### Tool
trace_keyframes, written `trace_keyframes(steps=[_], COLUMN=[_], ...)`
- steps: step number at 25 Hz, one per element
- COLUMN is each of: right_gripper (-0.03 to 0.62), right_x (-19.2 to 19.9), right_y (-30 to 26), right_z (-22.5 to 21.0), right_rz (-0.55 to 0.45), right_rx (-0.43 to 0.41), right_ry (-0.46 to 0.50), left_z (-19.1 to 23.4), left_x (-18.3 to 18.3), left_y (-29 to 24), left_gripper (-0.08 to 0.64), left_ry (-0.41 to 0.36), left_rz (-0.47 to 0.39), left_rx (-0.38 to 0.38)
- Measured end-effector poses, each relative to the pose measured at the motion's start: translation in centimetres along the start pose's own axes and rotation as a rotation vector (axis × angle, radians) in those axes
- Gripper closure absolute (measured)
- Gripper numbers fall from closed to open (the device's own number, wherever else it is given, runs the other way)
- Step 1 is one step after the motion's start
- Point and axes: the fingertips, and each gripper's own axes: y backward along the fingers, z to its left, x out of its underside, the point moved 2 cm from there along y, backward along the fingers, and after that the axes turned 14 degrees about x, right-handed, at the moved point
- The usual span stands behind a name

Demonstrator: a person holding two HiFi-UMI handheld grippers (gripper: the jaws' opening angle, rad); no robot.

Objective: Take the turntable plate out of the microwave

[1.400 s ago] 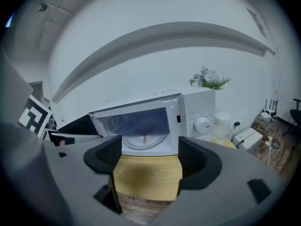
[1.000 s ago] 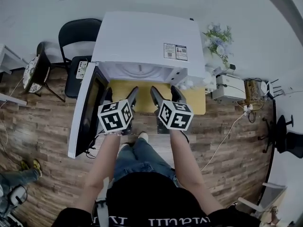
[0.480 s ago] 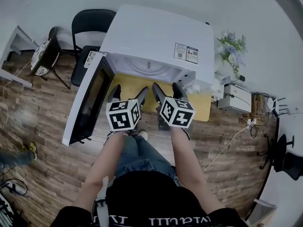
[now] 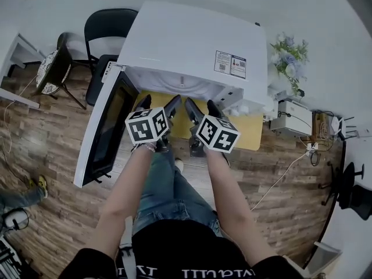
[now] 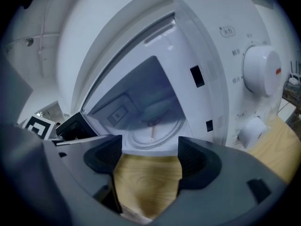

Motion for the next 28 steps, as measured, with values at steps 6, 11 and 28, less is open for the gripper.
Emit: trace_keyframes(steps=[6, 11, 28], right_gripper=[0.209, 0.209, 0.209], right_x=[-0.1, 0.1, 0.6], right_y=[-2.0, -2.9, -3.2], right_z=[-0.3, -0.3, -0.5], right_rz=[0.011, 0.017, 0.030], right_rx=[-0.024, -0.025, -0.046], right_ry=[-0.121, -0.140, -0.142], left_z=[2.4, 3.6, 6.1], left_x=[-0.5, -0.3, 1.7], left_y=[-2.5, -4.2, -5.6], left_gripper=[0.115, 0.160, 0.473], left_ry=[0.155, 0.334, 0.795], left_rz=[-0.053, -0.118, -0.202], left_rx=[0.040, 0.108, 0.061])
